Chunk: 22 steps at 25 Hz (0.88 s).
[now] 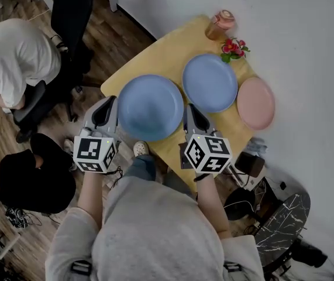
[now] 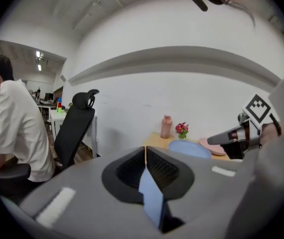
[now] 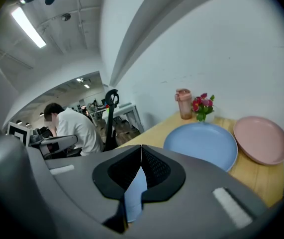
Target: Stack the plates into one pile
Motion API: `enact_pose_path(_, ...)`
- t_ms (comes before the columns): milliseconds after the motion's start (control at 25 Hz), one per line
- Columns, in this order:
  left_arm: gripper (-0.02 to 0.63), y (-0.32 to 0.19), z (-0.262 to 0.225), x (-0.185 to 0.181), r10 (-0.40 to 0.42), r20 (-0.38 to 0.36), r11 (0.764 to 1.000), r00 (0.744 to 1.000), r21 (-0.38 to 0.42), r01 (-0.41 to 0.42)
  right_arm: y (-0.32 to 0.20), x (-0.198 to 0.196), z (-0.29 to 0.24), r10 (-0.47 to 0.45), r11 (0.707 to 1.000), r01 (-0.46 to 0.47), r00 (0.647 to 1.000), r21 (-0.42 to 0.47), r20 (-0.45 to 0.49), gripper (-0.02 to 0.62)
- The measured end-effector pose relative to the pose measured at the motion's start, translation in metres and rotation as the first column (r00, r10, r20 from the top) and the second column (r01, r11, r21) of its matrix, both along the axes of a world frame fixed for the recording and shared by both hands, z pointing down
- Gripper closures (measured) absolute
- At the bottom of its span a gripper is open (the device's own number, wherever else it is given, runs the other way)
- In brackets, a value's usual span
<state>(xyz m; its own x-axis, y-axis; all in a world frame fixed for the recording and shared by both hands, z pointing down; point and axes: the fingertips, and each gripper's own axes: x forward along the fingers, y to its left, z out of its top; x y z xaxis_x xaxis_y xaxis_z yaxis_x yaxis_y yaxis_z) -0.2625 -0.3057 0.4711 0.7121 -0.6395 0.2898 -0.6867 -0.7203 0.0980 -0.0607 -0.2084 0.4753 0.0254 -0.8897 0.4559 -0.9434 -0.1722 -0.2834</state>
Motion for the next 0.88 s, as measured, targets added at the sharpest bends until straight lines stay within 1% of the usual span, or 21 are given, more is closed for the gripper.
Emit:
enact_pose_path(160, 0.545, -0.001, 0.047, 0.004, 0.054, 0.037, 0.991, 0.998, -0.124, -0.049, 0.013, -0.003, 0.048, 0.047, 0.991, -0.038, 0.997, -0.129, 0.066, 0.589)
enact_pose_path(280, 0.545, -0.002, 0.076, 0.004, 0.071, 0.084, 0.982, 0.994, -0.179, -0.055, 0.020, -0.001, 0.074, 0.080, 0.978, -0.066, 0.995, -0.197, 0.067, 0.588)
enact_pose_path(320, 0.540, -0.003, 0.084, 0.003, 0.076, 0.099, 0.980, 0.992, -0.191, -0.056, 0.021, 0.000, 0.082, 0.095, 0.974, -0.078, 0.993, -0.212, 0.069, 0.586)
enact_pose_path(360, 0.518, -0.003, 0.092, 0.003, 0.079, 0.110, 0.977, 0.991, -0.204, -0.055, 0.023, 0.002, 0.088, 0.111, 0.970, -0.091, 0.991, -0.226, 0.074, 0.581)
enact_pose_path(440, 0.478, -0.005, 0.106, 0.001, 0.074, 0.122, 0.970, 0.990, -0.238, -0.043, 0.027, 0.004, 0.101, 0.139, 0.960, -0.112, 0.986, -0.256, 0.091, 0.550)
enact_pose_path(560, 0.440, -0.007, 0.122, -0.004, 0.063, 0.135, 0.958, 0.989, -0.285, -0.022, 0.032, 0.004, 0.117, 0.172, 0.947, -0.131, 0.978, -0.294, 0.120, 0.512)
enact_pose_path(720, 0.416, -0.004, 0.144, -0.004, 0.087, 0.177, 0.941, 0.980, -0.337, -0.023, 0.035, 0.002, 0.135, 0.196, 0.930, -0.141, 0.971, -0.340, 0.134, 0.508)
enact_pose_path(880, 0.414, -0.002, 0.164, -0.006, 0.103, 0.225, 0.926, 0.969, -0.377, -0.011, 0.030, -0.005, 0.147, 0.184, 0.922, -0.123, 0.974, -0.367, 0.134, 0.511)
